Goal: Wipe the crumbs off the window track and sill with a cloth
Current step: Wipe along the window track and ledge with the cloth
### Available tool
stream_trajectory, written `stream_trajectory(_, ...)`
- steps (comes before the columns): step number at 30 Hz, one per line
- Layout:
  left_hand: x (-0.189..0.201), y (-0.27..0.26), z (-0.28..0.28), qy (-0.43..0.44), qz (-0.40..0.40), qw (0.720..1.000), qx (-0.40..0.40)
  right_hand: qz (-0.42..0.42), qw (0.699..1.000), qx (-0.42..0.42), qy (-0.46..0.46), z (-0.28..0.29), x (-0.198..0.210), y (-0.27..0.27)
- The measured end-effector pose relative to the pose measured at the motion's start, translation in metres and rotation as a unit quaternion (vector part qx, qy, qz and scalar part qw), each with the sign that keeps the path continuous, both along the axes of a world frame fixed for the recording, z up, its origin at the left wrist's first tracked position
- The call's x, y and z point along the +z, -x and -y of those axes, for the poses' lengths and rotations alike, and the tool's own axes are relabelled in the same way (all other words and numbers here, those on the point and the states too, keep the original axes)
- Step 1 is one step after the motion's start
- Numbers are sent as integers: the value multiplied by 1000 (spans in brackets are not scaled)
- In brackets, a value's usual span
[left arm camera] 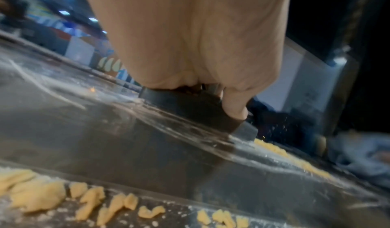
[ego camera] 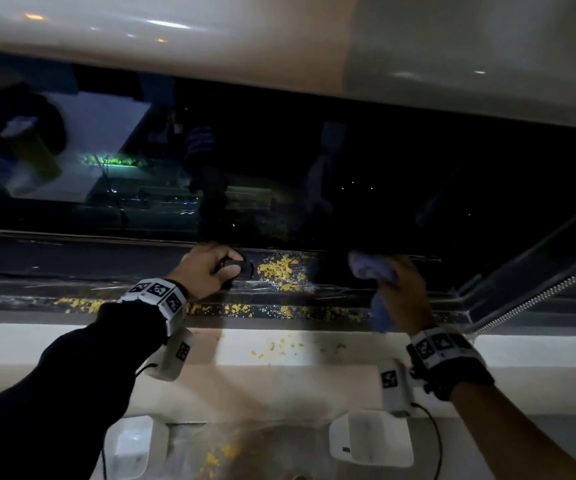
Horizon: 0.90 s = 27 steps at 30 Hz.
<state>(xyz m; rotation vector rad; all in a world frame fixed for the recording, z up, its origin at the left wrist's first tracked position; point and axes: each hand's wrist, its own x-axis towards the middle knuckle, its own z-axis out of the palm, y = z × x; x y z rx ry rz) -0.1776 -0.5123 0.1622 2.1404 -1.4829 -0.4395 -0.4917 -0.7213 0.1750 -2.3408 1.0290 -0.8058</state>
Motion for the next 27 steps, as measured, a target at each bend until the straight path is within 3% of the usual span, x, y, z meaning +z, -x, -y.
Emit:
stream_trajectory(3, -3, 0, 4, -11, 11, 1000, 7, -145, 982, -106, 63, 19, -12, -3)
stream_trajectory(6, -5, -2, 3, -16, 8, 1000, 8, -215, 972, -60, 73, -1, -30, -26)
stream_trajectory(8, -6, -2, 3, -18, 4, 1000, 11, -192, 978, -15, 74, -30, -34, -43)
stream_trajectory(10, -8, -2, 4, -16, 0, 1000, 14, -119, 991, 45, 47, -60, -34, -56)
stream_trajectory(14, -9, -3, 5, -13, -1, 1000, 16, 37, 981, 168, -89, -65, -15, -47)
stream_trajectory(16, -10, -3, 5, -8, -2, 1000, 17, 56, 985, 124, -110, -43, 1, -24)
stream_trajectory(18, -9, -2, 5, -5, 0, 1000, 20, 31, 999, 13, 4, -10, 4, 6)
stream_trajectory(20, -8, -1, 5, -6, 0, 1000, 24, -93, 985, -119, 82, 25, 0, 33)
stream_trajectory(22, -7, 0, 5, -7, -3, 1000, 29, -222, 953, -204, 25, 43, -8, 43)
stream_trajectory(24, -7, 1, 5, -6, 1, 1000, 27, -240, 952, -187, 14, 35, -20, 33)
stream_trajectory(27, -8, 1, 5, -7, 2, 1000, 21, -184, 978, -59, 83, -21, -35, -13)
